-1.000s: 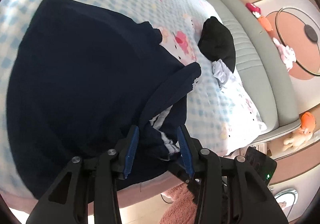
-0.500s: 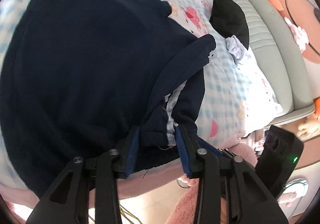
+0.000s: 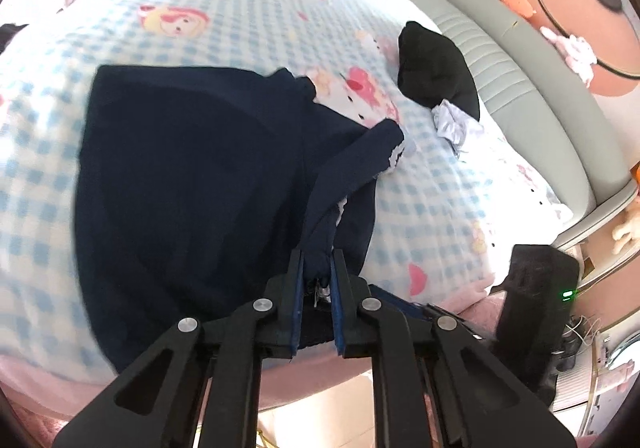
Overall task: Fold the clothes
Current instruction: 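Lift the striped side with both grippers and fold it over the other half, then hold the folded striped edge with the left gripper and lay it flat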
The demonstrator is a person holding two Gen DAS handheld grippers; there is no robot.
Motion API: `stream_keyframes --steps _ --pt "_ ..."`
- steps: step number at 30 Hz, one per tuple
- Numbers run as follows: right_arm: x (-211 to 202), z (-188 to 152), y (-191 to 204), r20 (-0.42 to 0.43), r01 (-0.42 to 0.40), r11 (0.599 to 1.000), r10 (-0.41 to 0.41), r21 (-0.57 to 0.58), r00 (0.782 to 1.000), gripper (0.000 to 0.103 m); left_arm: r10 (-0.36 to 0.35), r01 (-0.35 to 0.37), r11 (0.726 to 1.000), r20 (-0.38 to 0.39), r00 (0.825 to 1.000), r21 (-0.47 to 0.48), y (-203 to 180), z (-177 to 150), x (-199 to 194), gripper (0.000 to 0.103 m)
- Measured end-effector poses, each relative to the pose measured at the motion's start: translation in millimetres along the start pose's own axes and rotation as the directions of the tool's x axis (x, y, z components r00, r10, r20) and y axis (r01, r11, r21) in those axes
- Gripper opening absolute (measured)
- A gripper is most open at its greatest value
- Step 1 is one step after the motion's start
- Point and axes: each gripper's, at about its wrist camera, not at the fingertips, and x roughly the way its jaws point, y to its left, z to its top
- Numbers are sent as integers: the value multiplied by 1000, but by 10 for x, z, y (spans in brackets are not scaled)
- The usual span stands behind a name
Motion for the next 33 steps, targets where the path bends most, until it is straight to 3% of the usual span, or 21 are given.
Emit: stream_keyframes --steps 3,8,13,19,22,26,30,33 --pt "45 -39 77 -2 5 1000 -6 -30 1000 45 36 -36 999 18 999 -22 165 -64 -124 11" --pt "-76 -76 137 62 -35 998 38 -54 997 45 36 -31 995 45 998 -100 306 -156 -227 11" --pt "127 -120 93 -5 32 999 -32 -40 999 45 64 -58 992 52 997 -113 569 -269 -424 11" --pt "22 -96 105 45 -47 999 48 -24 998 45 138 -133 978 18 990 -159 806 -435 -428 11" --pt "17 -95 156 52 -86 995 88 -41 995 45 115 -111 975 9 993 -193 897 -467 -425 11" --pt "54 -99 323 53 -96 990 102 -108 993 45 83 -74 984 49 995 -159 742 -411 -559 11" --pt "221 -105 430 8 -27 988 28 -151 1000 45 127 -120 985 49 991 -124 656 -377 -582 11" --pt "336 -143 445 -29 28 985 -33 -170 999 45 172 -170 976 3 985 -134 772 -443 -490 11"
